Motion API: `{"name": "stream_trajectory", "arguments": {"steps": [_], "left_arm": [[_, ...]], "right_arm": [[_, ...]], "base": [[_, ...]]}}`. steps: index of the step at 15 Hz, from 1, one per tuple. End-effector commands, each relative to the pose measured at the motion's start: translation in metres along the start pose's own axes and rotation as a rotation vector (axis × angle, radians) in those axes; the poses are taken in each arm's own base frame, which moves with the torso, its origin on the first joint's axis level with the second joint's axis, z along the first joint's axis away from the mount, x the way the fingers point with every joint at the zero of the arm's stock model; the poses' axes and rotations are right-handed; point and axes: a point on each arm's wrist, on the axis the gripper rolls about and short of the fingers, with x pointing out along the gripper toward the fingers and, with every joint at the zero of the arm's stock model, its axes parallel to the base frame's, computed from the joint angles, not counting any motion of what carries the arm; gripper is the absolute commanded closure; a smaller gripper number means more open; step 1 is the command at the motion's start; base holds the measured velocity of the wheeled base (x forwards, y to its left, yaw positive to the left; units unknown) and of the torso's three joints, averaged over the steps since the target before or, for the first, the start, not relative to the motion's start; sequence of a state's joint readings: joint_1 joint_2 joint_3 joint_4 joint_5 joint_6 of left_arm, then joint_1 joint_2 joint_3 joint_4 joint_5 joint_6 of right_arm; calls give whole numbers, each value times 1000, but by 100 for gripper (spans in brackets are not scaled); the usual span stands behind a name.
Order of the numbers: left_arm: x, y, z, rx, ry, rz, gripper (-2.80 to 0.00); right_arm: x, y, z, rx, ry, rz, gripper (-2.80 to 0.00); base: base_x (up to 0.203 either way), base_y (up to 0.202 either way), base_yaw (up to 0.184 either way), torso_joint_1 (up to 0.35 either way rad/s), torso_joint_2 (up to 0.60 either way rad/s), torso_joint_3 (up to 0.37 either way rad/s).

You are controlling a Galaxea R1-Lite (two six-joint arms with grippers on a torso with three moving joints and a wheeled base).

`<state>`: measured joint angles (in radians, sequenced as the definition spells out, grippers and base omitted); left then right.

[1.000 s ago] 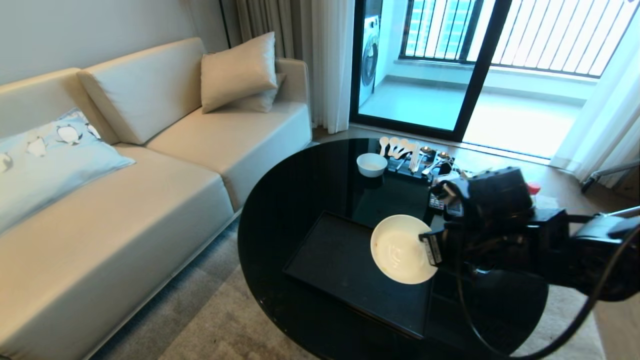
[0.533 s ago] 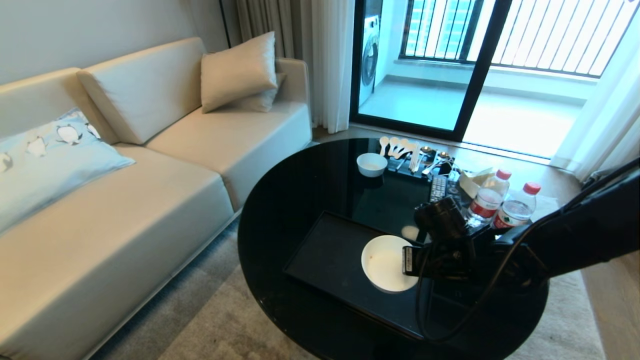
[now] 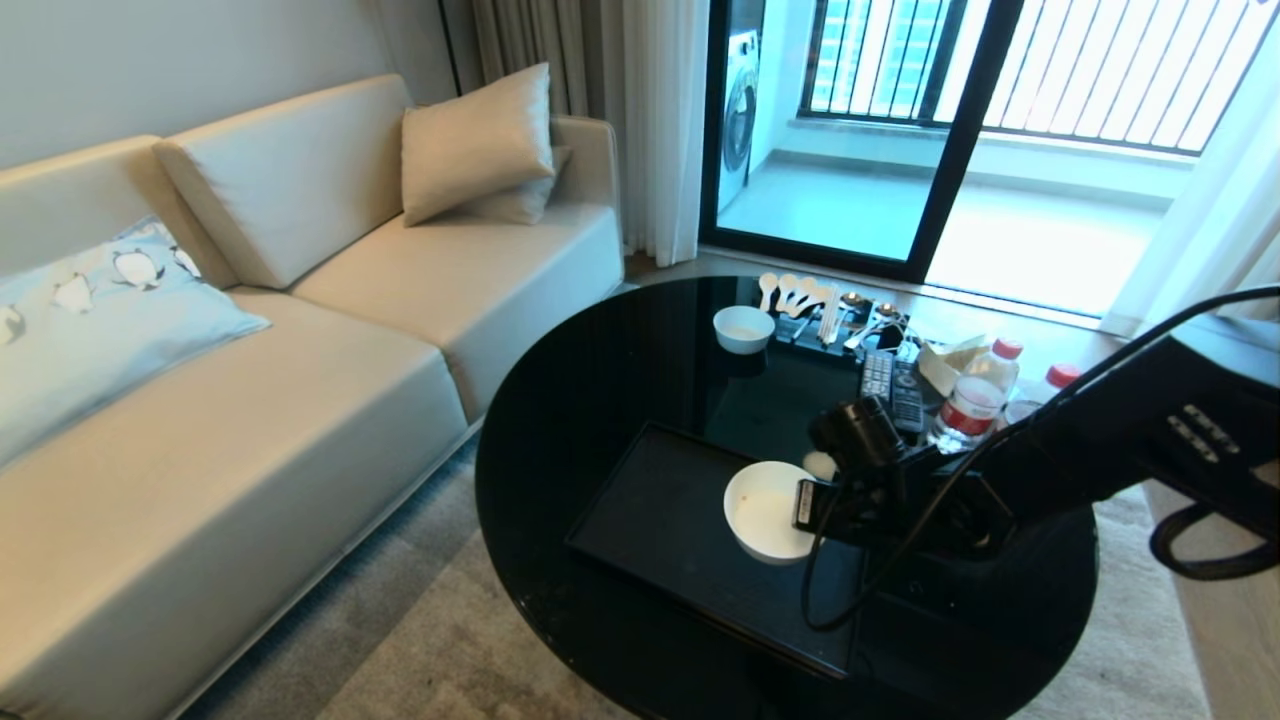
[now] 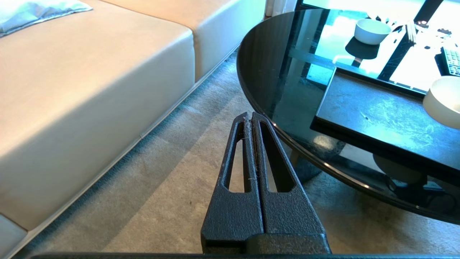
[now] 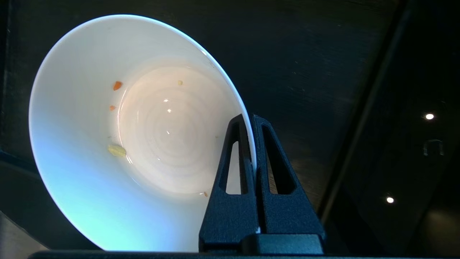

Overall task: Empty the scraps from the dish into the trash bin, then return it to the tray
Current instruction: Put the bowl back to the table

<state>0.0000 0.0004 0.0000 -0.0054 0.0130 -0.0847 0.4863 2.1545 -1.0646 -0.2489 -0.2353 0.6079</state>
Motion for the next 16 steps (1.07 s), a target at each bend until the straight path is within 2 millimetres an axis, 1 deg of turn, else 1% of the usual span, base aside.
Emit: {"name": "stream_trajectory", "arguments": {"steps": [1, 3, 6, 9, 11, 16], "left_arm": [[0, 0, 0, -1, -1, 1, 0], [0, 0, 0, -1, -1, 1, 0], [0, 0, 0, -1, -1, 1, 0], [0, 0, 0, -1, -1, 1, 0], [0, 0, 0, -1, -1, 1, 0], [0, 0, 0, -1, -1, 1, 0]], "right_arm": [[21, 7, 5, 67, -9, 0, 0], [32, 4, 3, 97, -1, -14, 0], [48, -9, 3, 122, 6, -50, 0], [60, -20, 2, 144, 4, -68, 0], [65, -24, 0, 148, 12, -81, 0], [66, -27, -1, 169, 19, -90, 0]], "base": [[0, 0, 0, 0, 0, 0], [0, 0, 0, 0, 0, 0], [0, 0, 0, 0, 0, 0], [0, 0, 0, 0, 0, 0], [0, 0, 0, 0, 0, 0], [0, 0, 0, 0, 0, 0]]}}
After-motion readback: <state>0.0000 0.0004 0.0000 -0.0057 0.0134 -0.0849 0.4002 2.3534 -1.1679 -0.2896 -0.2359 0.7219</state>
